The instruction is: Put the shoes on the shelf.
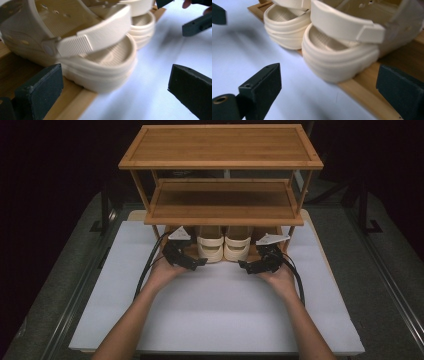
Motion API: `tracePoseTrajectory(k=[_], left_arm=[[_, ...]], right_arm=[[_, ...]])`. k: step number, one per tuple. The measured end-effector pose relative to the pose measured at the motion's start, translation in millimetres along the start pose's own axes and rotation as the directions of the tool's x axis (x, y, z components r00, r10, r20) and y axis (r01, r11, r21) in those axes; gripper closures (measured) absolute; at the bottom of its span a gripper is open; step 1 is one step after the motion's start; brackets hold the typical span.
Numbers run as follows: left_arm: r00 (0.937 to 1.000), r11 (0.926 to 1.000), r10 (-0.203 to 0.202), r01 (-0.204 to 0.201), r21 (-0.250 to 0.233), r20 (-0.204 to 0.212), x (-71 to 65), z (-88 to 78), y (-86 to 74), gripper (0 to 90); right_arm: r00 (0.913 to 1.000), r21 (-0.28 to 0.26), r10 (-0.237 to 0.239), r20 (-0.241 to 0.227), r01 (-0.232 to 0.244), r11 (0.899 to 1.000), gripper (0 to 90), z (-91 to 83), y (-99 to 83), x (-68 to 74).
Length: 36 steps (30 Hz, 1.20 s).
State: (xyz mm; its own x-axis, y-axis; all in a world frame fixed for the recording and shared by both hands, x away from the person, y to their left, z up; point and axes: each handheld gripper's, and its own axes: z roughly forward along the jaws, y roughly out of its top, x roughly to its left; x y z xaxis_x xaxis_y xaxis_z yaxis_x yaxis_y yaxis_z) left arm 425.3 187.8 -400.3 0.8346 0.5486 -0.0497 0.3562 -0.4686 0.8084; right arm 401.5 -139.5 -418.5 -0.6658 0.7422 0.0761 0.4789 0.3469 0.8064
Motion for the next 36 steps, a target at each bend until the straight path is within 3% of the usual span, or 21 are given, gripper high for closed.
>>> tracePoseTrajectory(k=[10,15,20,25,29,36], left_arm=[[0.9995,1.0000,0.002,-0.003,-0.001,-0.032,-11.2,-50.9,-24.0,0.0],[0.9978,0.9996,0.012,-0.010,0.026,-0.065,-15.7,-74.0,-40.1,0.0],[0.9944,0.9995,0.005,-0.002,0.030,-0.105,-18.5,-97.7,-61.1,0.0],[0.9900,0.9988,-0.007,0.014,0.046,-0.141,-22.4,-116.9,-85.0,0.0],[0.9856,0.9970,-0.020,0.033,0.071,-0.168,-26.1,-131.3,-106.3,0.0],[0.9777,0.9898,-0.043,0.069,0.125,-0.206,-29.7,-144.9,-141.1,0.0]], right_arm=[[0.9984,0.016,0.037,0.042,-0.038,0.999,3.0,-42.0,-28.4,-5.7],[0.9969,0.045,0.047,0.063,-0.050,0.998,2.5,-60.6,-44.0,-7.1],[0.9941,0.048,0.067,0.085,-0.071,0.996,2.5,-81.0,-64.0,-6.3],[0.9897,0.087,0.047,0.135,-0.059,0.994,2.4,-96.7,-83.2,-1.1],[0.9852,0.107,0.066,0.158,-0.084,0.991,2.4,-108.9,-96.4,1.6],[0.9784,0.150,0.065,0.196,-0.095,0.984,2.4,-124.2,-120.6,4.7]])
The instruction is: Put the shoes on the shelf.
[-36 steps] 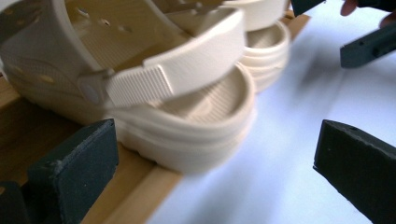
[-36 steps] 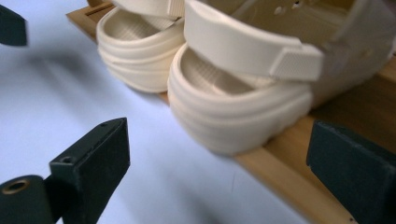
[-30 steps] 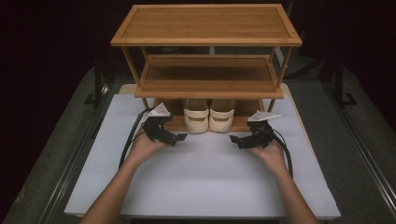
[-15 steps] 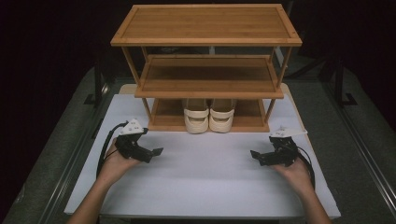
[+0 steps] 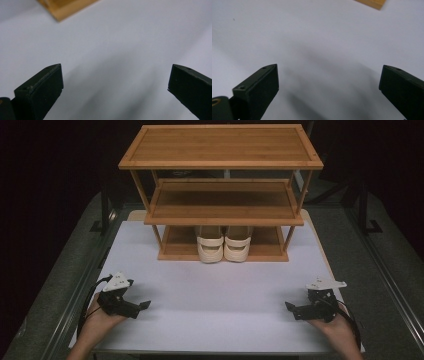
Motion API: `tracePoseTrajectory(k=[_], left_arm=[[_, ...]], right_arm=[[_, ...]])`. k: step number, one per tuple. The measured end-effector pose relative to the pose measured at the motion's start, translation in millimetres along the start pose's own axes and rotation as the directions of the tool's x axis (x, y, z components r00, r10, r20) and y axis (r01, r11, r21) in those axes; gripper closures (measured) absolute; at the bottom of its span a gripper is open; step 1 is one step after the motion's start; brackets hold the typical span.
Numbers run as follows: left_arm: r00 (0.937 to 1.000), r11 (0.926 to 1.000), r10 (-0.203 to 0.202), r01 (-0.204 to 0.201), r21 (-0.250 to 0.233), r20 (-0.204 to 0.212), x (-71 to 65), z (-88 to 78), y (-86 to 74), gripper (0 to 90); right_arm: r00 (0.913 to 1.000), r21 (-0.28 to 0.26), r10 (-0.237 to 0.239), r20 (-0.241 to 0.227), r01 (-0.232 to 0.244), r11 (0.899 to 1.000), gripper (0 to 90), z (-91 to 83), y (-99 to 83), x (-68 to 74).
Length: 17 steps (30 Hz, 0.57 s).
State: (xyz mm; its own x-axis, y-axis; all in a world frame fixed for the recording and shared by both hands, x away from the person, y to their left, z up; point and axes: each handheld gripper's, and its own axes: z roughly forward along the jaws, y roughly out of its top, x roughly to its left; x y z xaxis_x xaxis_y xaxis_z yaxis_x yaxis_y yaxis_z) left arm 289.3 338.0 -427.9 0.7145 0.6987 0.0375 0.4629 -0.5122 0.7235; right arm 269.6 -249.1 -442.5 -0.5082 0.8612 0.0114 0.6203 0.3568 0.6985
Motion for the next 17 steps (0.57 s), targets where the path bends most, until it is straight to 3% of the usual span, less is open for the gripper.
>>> tracePoseTrajectory(k=[3,6,8,17], left_arm=[[1.0000,0.9995,0.006,-0.006,0.031,-0.006,-0.7,0.2,-13.2,0.0],[0.9996,0.9973,0.025,-0.024,0.069,-0.010,-1.9,5.5,-20.1,0.0],[0.9997,0.9985,-0.016,0.015,0.054,0.020,1.8,7.7,-23.7,0.0],[0.9998,0.9984,-0.010,0.009,0.055,0.018,1.5,7.7,-23.8,0.0]], right_arm=[[0.9994,0.044,-0.019,0.030,0.017,0.999,2.1,2.2,-9.9,0.3],[0.9999,0.005,0.017,-0.003,-0.017,1.000,1.6,4.6,-18.5,-5.1],[0.9999,0.011,0.014,0.007,-0.015,1.000,1.5,5.0,-17.9,-4.4],[0.9999,0.008,0.014,0.006,-0.014,1.000,1.5,5.0,-18.4,-4.3]])
